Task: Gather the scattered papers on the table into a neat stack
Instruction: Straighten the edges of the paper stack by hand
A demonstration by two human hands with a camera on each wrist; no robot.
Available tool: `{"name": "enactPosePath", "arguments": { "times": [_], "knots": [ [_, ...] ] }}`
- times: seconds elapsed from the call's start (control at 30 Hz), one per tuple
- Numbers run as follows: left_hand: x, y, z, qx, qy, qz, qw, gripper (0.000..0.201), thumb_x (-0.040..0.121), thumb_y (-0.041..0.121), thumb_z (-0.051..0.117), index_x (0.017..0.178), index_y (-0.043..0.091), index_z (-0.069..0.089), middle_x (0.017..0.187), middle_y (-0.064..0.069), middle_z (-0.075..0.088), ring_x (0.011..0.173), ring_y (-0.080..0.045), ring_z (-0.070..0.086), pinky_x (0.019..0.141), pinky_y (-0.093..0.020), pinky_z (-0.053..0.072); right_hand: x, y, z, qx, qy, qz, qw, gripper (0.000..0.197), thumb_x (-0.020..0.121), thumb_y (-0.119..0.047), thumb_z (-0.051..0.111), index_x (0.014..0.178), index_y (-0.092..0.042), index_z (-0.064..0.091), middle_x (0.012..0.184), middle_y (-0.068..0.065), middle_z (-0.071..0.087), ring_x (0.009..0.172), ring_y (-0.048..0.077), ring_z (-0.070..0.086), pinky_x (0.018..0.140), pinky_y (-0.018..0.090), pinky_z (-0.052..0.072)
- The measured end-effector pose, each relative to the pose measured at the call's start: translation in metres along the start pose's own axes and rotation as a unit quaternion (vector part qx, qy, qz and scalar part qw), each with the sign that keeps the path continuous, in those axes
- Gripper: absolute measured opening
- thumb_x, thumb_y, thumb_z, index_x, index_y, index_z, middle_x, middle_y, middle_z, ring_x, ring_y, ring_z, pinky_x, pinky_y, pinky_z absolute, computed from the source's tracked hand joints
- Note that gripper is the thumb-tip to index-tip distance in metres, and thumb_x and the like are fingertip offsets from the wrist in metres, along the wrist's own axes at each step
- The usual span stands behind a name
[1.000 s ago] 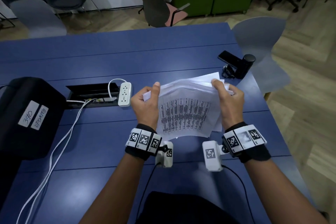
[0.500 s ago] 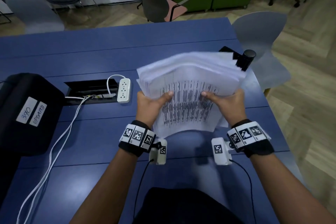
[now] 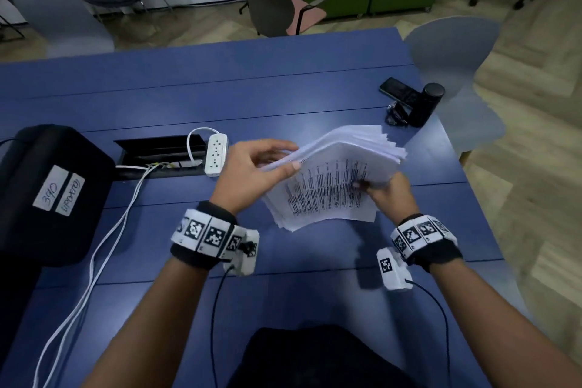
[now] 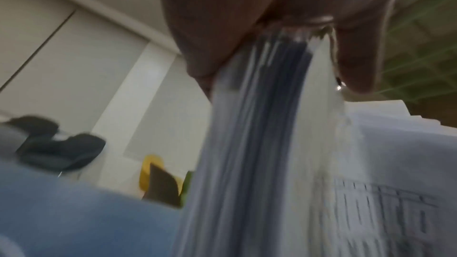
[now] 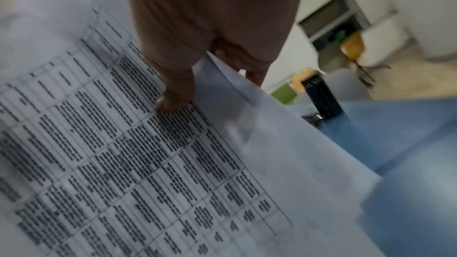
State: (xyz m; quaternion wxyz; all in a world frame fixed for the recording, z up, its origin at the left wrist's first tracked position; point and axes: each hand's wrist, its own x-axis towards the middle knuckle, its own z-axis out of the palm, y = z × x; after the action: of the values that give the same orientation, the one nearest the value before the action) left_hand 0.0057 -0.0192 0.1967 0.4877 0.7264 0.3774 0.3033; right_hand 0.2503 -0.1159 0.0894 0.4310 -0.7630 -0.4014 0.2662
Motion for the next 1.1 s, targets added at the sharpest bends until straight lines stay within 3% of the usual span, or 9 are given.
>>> {"name": "enactPosePath", "arguments": {
  "times": [0.17, 0.33, 0.43, 0.5, 0.6, 0.73, 0.9, 1.0, 1.1],
  "knots": [
    [0.029, 0.021, -0.018, 0.387, -0.105, 0.036, 0.915, 0.051, 0.062, 0.065, 0.072, 0.097, 0.027, 0.072, 0.07, 0.004, 0.069, 0.07, -0.02, 0.064, 0.066, -0.033, 0.05, 0.006, -0.051, -0.014, -0.154, -0.033, -0.136, 0.978, 0.008, 0.075, -0.025, 0.074, 0.078, -0.031, 0.077, 0.061, 0.007, 0.069, 0.067, 0.032, 0.065, 0.062, 0.04, 0.053],
    [0.025, -0.026, -0.042, 0.094, -0.01, 0.011, 0.995, 0.023, 0.068, 0.025, 0.086, 0.088, 0.018, 0.077, 0.088, -0.007, 0.076, 0.084, -0.014, 0.07, 0.083, -0.043, 0.057, 0.014, -0.072, -0.051, -0.081, 0.027, -0.147, 0.985, 0.031, 0.06, -0.052, 0.083, 0.082, -0.038, 0.066, 0.073, -0.013, 0.067, 0.071, 0.008, 0.063, 0.069, 0.033, 0.052],
    [0.011, -0.04, -0.056, -0.066, 0.071, -0.019, 0.995, 0.039, 0.068, -0.007, 0.077, 0.098, 0.017, 0.072, 0.09, 0.01, 0.075, 0.087, -0.006, 0.069, 0.088, -0.029, 0.056, 0.022, -0.041, -0.083, 0.03, 0.076, -0.037, 0.996, 0.072, 0.049, -0.049, 0.089, 0.111, -0.039, 0.055, 0.108, -0.018, 0.063, 0.108, 0.006, 0.058, 0.091, 0.022, 0.045],
    [0.004, -0.044, -0.06, -0.146, 0.099, -0.021, 0.984, 0.044, 0.064, -0.009, 0.075, 0.106, -0.002, 0.064, 0.09, 0.006, 0.076, 0.086, -0.009, 0.07, 0.085, -0.03, 0.057, 0.021, -0.028, -0.088, 0.143, 0.017, 0.019, 0.989, 0.081, 0.046, -0.045, 0.092, 0.116, -0.033, 0.054, 0.119, -0.008, 0.064, 0.116, 0.013, 0.059, 0.101, 0.034, 0.047],
    [0.003, -0.041, -0.047, -0.2, 0.115, -0.036, 0.972, 0.041, 0.058, 0.0, 0.078, 0.096, 0.004, 0.064, 0.082, 0.004, 0.076, 0.078, -0.009, 0.071, 0.074, -0.024, 0.058, 0.015, -0.03, -0.073, 0.226, -0.058, 0.037, 0.972, 0.058, 0.061, -0.016, 0.089, 0.112, -0.011, 0.061, 0.123, 0.009, 0.066, 0.103, 0.009, 0.068, 0.095, 0.035, 0.054],
    [0.011, -0.031, -0.03, -0.209, 0.135, -0.013, 0.968, 0.047, 0.075, -0.021, 0.063, 0.102, 0.017, 0.06, 0.091, 0.011, 0.075, 0.09, -0.004, 0.069, 0.08, -0.021, 0.055, 0.012, -0.05, -0.07, 0.277, 0.042, -0.035, 0.959, 0.063, 0.062, -0.003, 0.083, 0.119, 0.009, 0.059, 0.103, -0.007, 0.074, 0.096, 0.009, 0.07, 0.08, 0.019, 0.054],
    [0.013, -0.053, -0.011, -0.217, 0.172, -0.015, 0.961, 0.046, 0.079, -0.014, 0.066, 0.103, 0.025, 0.062, 0.096, 0.014, 0.074, 0.094, -0.005, 0.068, 0.075, -0.02, 0.056, 0.002, -0.044, -0.065, 0.232, 0.06, -0.07, 0.968, 0.042, 0.069, 0.003, 0.08, 0.098, -0.023, 0.064, 0.093, -0.023, 0.073, 0.092, -0.003, 0.067, 0.081, 0.015, 0.053],
    [-0.007, -0.099, 0.016, -0.222, 0.168, -0.114, 0.954, 0.04, 0.078, -0.015, 0.066, 0.1, 0.019, 0.062, 0.085, 0.015, 0.075, 0.078, 0.0, 0.069, 0.059, -0.02, 0.056, -0.003, 0.012, -0.042, 0.156, 0.013, 0.01, 0.988, 0.039, 0.066, -0.002, 0.083, 0.093, -0.024, 0.065, 0.093, -0.011, 0.073, 0.083, -0.004, 0.066, 0.089, 0.031, 0.056],
    [-0.031, -0.145, 0.039, -0.202, 0.154, -0.223, 0.941, 0.022, 0.075, -0.013, 0.069, 0.087, 0.005, 0.066, 0.068, 0.011, 0.074, 0.06, 0.0, 0.067, 0.062, -0.029, 0.052, -0.019, 0.068, -0.015, 0.051, -0.028, 0.086, 0.995, 0.034, 0.075, -0.002, 0.079, 0.104, -0.008, 0.064, 0.106, 0.021, 0.069, 0.092, 0.018, 0.062, 0.094, 0.053, 0.05]
  ]
}}
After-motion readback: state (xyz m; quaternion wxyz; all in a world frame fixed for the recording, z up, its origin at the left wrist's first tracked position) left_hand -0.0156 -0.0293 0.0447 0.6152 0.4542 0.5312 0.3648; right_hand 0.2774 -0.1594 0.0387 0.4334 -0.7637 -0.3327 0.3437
